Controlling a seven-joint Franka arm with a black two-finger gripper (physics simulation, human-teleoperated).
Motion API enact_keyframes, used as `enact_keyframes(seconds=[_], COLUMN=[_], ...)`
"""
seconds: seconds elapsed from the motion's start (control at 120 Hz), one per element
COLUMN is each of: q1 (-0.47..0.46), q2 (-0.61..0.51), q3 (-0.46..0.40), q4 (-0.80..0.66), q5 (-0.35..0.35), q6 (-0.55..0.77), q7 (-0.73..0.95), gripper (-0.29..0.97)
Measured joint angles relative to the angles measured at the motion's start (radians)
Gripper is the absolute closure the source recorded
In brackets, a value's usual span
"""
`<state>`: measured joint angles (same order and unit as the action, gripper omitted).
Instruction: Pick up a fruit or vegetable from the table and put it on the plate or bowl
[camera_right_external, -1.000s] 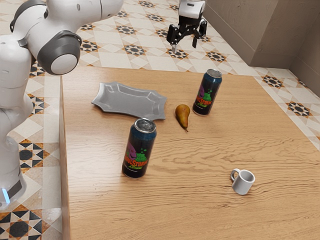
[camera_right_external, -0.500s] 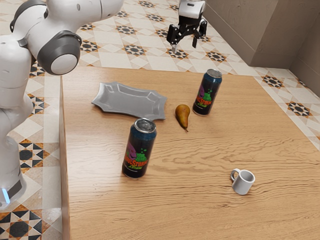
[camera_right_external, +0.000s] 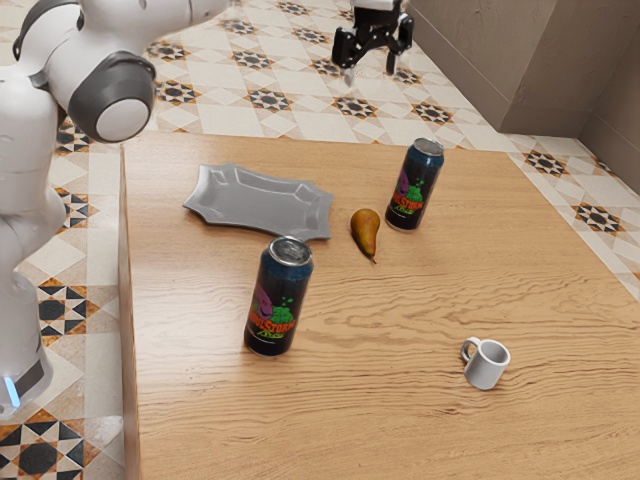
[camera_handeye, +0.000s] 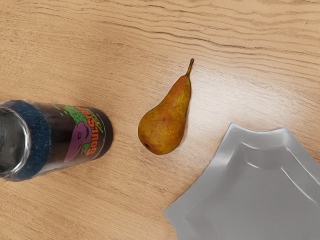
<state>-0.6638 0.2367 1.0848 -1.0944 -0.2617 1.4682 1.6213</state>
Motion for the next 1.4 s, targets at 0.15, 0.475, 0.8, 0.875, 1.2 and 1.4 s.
enact_keyframes(seconds=[0.15, 0.475, 0.8, 0.875, 1.2, 1.4], q1=[-0.243, -0.237, 0.005, 0.049, 0.124, 0.109], q2=[-0.057, 0.014, 0.245, 0.248, 0.279, 0.277], q3=[-0.058, -0.099, -0.108, -0.107, -0.108, -0.12], q4=[0.083, -0.046, -0.169, -0.176, -0.177, -0.169], q5=[0.001, 0.0, -0.119, -0.129, -0.142, -0.086], q6=[-0.053, -0.089, -0.067, -0.064, -0.06, -0.05], q7=[0.002, 0.005, 0.049, 0.062, 0.093, 0.087], gripper=[0.0, 0.0, 0.0, 0.0, 0.0, 0.0])
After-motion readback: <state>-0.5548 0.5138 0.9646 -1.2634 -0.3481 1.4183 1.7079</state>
